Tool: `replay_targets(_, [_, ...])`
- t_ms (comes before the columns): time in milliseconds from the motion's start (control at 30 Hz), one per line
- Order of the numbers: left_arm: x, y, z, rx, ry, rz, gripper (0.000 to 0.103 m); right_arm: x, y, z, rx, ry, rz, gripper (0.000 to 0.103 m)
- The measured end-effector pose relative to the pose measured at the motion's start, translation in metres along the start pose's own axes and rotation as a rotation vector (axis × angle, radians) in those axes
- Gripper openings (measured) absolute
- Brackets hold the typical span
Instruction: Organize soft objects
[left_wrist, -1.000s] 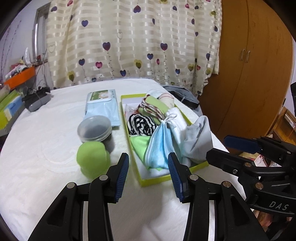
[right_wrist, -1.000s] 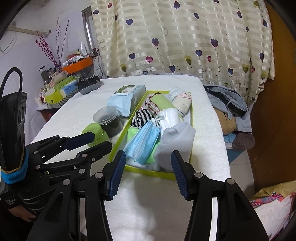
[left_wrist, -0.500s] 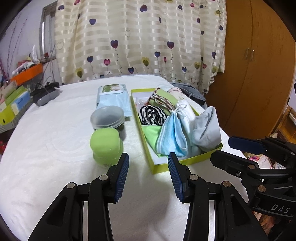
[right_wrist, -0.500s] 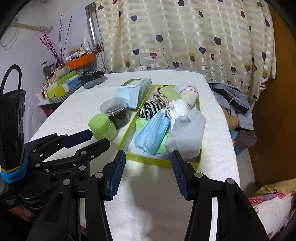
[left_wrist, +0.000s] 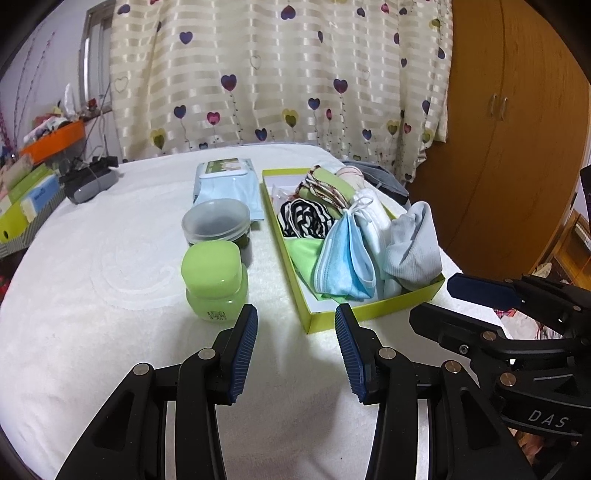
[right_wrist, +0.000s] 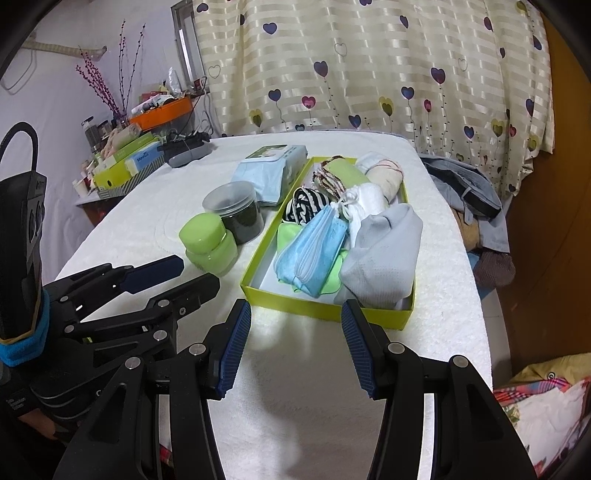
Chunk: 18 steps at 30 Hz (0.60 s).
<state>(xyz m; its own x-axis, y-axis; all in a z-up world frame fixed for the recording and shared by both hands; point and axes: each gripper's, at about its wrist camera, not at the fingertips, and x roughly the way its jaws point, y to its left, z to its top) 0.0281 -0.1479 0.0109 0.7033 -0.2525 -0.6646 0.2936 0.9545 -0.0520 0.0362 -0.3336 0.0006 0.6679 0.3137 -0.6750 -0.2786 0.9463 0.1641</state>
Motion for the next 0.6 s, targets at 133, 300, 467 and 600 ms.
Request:
replay_targets(133, [-0.0001, 0.0000, -0.0018, 0.001, 0.006, 0.000, 0.043, 0.0021, 0.0008, -0.0022, 0.001, 0.005, 0.001, 0.052])
replay_targets(300, [0.0009, -0.0001, -0.0014, -0.001, 0.011, -0.002, 0.043, 0.0033, 0.0011, -0.0025, 0.000, 0.008, 0.002, 0.052])
replay_targets(467, [0.0039, -0.0002, -0.0011, -0.002, 0.014, 0.008, 0.043, 0.0055, -0.0006, -0.0020, 0.009, 0.012, -0.004, 0.052])
replay_targets(600, [0.0054, 0.0003, -0.0012, -0.004, 0.018, 0.009, 0.043, 0.0070, -0.0021, -0.0014, 0.012, 0.015, -0.006, 0.052])
